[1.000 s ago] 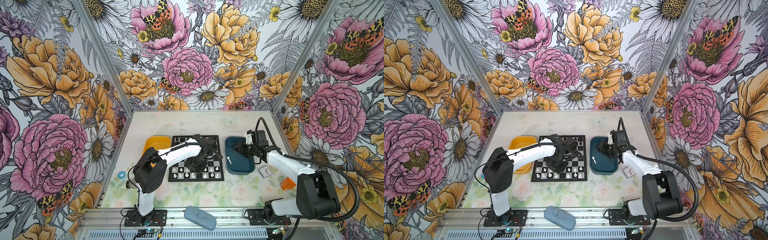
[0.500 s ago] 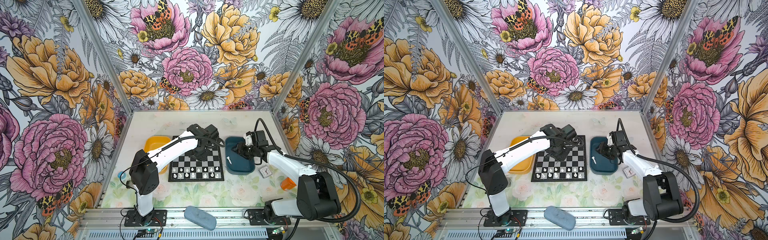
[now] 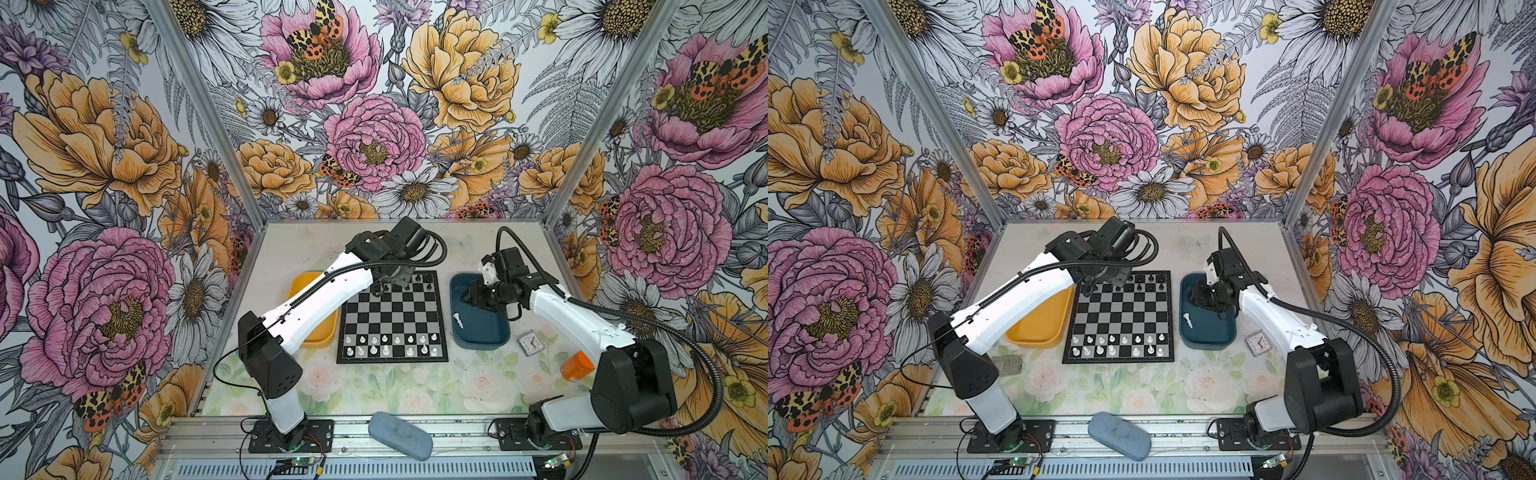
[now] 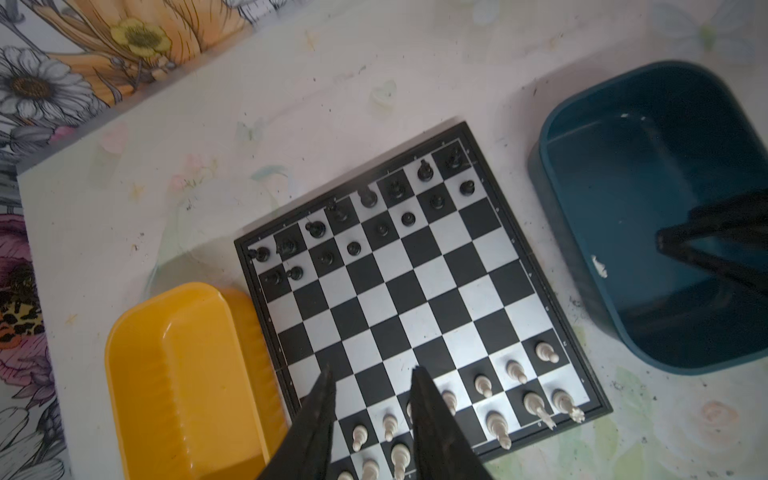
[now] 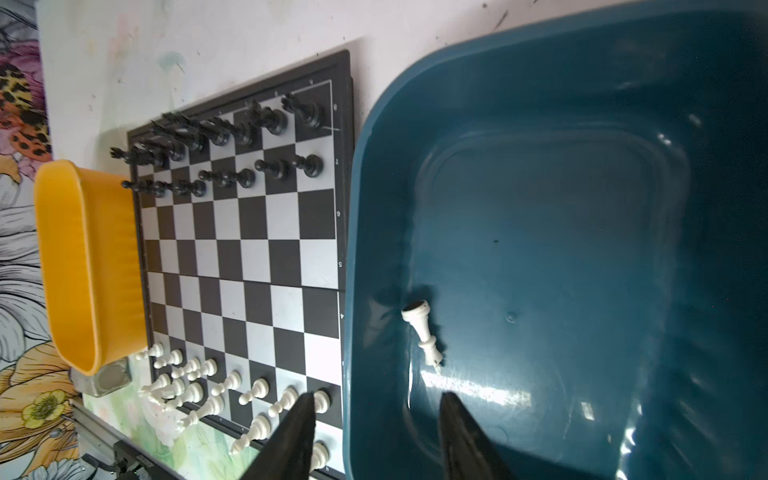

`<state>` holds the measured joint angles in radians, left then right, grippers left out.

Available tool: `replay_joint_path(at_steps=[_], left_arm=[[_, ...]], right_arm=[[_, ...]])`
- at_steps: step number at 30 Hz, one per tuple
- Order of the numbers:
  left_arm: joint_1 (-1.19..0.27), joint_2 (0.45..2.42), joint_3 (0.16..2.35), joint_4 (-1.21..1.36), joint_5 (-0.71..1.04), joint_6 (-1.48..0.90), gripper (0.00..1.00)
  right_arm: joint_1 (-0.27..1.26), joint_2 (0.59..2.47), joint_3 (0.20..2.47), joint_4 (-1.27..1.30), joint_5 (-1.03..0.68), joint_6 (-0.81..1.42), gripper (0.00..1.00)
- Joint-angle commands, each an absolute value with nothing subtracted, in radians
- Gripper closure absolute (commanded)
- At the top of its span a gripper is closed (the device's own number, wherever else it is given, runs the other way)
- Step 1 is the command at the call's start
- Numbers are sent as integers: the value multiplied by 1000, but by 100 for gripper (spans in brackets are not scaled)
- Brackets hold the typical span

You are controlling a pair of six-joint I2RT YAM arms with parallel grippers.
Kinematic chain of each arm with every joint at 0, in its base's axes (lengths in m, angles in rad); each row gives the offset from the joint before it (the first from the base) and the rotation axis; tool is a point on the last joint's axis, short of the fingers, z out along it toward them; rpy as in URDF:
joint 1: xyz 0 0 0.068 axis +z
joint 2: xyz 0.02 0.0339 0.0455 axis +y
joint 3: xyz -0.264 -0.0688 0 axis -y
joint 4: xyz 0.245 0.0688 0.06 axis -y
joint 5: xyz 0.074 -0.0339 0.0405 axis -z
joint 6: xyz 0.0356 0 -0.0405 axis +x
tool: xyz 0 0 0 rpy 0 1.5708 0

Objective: Set up the chess pieces on the board
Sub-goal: 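Open the left gripper and raise it away from the board, then lower the right gripper into the teal tray onto a white pawn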

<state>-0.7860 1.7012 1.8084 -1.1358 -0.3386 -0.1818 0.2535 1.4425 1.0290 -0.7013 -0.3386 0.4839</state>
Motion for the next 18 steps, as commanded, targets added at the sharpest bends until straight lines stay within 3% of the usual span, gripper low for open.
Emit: replay_joint_path(at_steps=[1, 8, 18], left_arm=[[-765, 1582, 1717, -862, -352, -139, 67], [-707, 1361, 1374, -350, -224, -150, 64], [-633, 1233, 1161, -100, -107, -162, 60]], right_arm=[[272, 1490, 1070, -768, -297, 437, 50], [283, 1547, 1107, -800, -261, 430, 51], [304, 1599, 1171, -880, -201, 394, 51]])
